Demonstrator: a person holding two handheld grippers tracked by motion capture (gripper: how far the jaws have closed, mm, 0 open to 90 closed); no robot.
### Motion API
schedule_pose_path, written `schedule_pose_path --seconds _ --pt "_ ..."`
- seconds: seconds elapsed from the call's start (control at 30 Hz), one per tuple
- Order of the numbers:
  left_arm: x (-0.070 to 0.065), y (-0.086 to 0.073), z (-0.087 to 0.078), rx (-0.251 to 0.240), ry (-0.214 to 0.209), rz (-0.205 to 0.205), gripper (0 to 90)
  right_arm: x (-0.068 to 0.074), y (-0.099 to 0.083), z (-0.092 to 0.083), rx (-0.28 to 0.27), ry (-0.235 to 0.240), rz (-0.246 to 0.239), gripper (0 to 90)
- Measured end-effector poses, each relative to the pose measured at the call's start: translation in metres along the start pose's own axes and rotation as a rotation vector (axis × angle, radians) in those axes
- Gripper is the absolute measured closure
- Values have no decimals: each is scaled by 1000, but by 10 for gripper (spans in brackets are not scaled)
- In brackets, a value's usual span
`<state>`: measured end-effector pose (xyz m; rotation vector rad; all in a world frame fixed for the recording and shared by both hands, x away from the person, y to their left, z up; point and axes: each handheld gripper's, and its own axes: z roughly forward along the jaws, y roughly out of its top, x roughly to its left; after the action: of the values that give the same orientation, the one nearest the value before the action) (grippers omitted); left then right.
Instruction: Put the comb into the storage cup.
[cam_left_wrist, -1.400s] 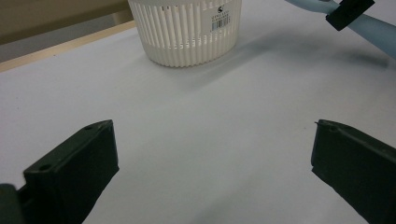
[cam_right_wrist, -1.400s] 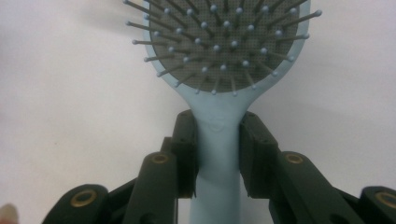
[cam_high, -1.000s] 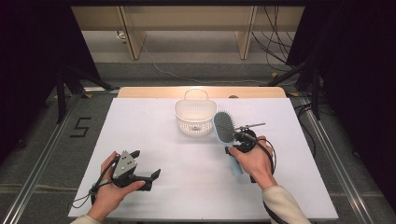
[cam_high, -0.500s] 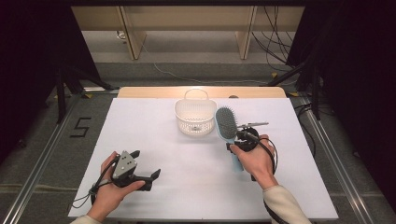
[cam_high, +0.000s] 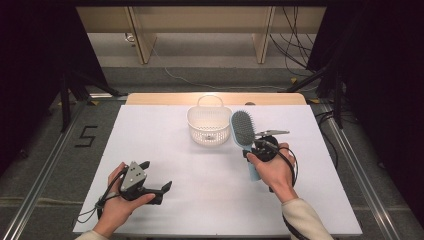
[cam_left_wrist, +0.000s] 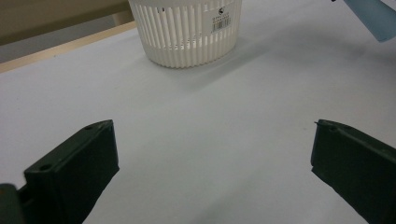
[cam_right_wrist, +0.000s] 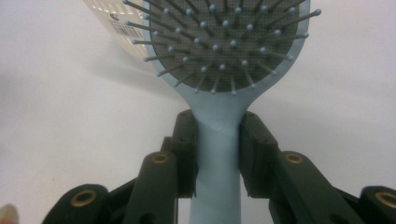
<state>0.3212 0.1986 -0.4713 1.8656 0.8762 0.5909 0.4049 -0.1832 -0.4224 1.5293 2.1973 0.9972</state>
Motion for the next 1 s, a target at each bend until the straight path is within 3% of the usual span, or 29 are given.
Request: schedule_pose_path --seconds 1.0 --pt "0 0 0 -4 1 -1 1 -1 3 -5 -156 -21 -89 706"
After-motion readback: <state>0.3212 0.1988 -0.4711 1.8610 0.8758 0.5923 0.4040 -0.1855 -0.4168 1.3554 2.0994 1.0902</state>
